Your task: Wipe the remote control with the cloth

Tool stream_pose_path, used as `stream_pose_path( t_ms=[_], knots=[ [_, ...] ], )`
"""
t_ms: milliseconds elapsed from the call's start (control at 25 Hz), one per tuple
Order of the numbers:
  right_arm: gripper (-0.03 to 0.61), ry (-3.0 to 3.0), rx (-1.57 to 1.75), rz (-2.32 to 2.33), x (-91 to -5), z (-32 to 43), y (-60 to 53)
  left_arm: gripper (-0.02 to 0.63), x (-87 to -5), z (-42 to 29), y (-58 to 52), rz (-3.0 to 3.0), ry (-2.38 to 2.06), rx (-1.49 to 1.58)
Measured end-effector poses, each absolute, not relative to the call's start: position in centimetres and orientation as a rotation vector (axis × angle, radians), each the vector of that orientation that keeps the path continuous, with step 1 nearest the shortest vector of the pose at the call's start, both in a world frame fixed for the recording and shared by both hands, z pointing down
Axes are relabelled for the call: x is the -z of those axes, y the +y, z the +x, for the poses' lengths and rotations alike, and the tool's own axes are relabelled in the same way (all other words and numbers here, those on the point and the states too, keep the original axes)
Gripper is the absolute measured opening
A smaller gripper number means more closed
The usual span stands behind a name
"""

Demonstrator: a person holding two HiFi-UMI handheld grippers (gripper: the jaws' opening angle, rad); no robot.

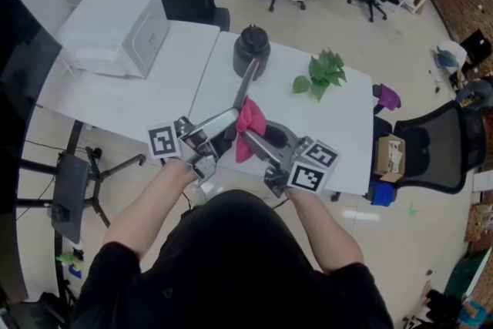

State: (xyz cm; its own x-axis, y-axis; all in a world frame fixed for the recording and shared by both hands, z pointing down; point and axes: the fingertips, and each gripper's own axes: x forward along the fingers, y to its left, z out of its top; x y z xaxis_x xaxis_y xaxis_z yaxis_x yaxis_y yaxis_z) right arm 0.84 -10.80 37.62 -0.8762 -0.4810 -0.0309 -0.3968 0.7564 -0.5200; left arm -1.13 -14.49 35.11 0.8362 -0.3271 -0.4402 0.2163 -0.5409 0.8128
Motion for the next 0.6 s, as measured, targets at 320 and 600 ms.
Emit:
stream_pose_path(
  t_ms=[320, 600],
  knots=[
    [0.109, 2.701, 0.714, -0.804, -35.3, 4.3, -14.0, 0.209, -36.4, 0.2, -12.0, 2.116, -0.012, 0.525],
    [0.109, 2.648, 0.668, -0.872, -33.7, 7.0, -15.4, 0.209, -37.4, 0.7, -10.8, 2.158, 0.014, 0.44]
  ],
)
